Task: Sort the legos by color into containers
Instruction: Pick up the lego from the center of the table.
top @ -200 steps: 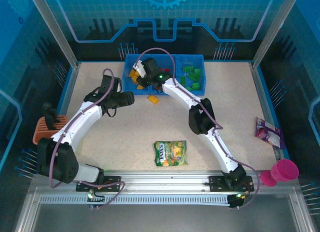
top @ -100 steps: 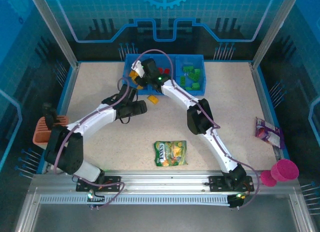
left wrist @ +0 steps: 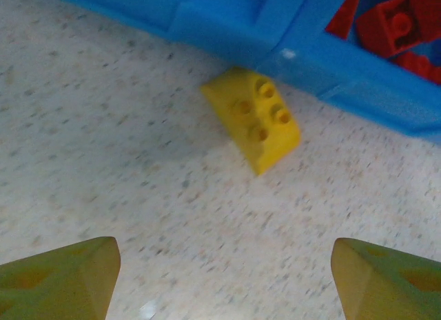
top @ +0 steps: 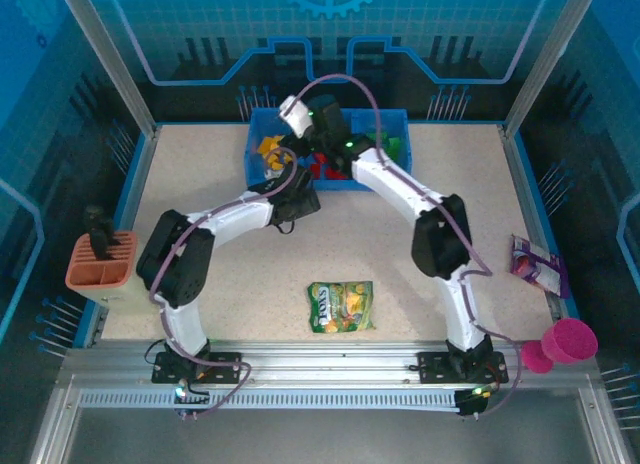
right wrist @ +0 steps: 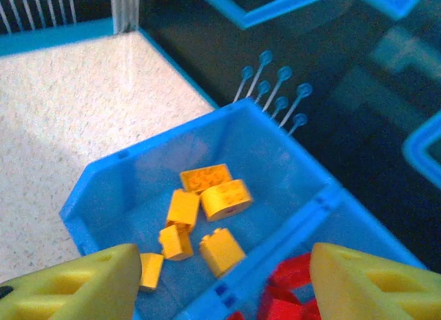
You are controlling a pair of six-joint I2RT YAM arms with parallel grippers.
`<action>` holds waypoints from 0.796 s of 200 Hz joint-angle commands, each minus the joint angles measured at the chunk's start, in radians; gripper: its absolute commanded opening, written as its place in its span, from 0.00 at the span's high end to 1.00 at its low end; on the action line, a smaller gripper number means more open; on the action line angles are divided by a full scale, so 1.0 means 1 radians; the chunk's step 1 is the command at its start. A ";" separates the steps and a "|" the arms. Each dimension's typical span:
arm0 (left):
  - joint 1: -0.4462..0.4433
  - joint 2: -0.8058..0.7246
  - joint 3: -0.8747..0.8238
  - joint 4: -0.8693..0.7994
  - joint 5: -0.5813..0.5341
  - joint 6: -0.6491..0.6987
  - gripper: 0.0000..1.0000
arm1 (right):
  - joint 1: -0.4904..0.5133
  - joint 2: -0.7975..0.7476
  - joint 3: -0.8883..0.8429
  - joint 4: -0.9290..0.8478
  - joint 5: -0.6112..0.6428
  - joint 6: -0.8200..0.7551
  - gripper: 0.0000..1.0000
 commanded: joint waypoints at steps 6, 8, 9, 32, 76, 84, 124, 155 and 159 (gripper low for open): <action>-0.021 0.091 0.105 -0.013 -0.063 -0.060 0.19 | -0.084 -0.130 -0.144 0.057 -0.036 0.052 0.33; -0.022 0.097 0.111 -0.014 -0.065 -0.060 0.19 | -0.090 -0.141 -0.156 0.060 -0.039 0.054 0.33; -0.022 0.101 0.114 -0.014 -0.066 -0.061 0.19 | -0.092 -0.147 -0.163 0.061 -0.040 0.054 0.33; -0.029 0.161 0.173 -0.033 -0.078 -0.066 0.18 | -0.141 -0.253 -0.297 0.086 -0.041 0.077 0.32; -0.032 0.258 0.273 -0.084 -0.113 -0.070 0.18 | -0.224 -0.395 -0.479 0.124 -0.022 0.118 0.30; -0.032 0.272 0.287 -0.091 -0.117 -0.070 0.18 | -0.239 -0.412 -0.500 0.125 -0.022 0.132 0.30; -0.034 0.337 0.366 -0.173 -0.132 -0.086 0.17 | -0.335 -0.498 -0.626 0.222 -0.067 0.243 0.30; -0.030 0.355 0.392 -0.233 -0.158 -0.093 0.17 | -0.371 -0.537 -0.675 0.235 -0.119 0.273 0.30; -0.030 0.356 0.394 -0.239 -0.160 -0.093 0.17 | -0.374 -0.540 -0.681 0.236 -0.128 0.276 0.30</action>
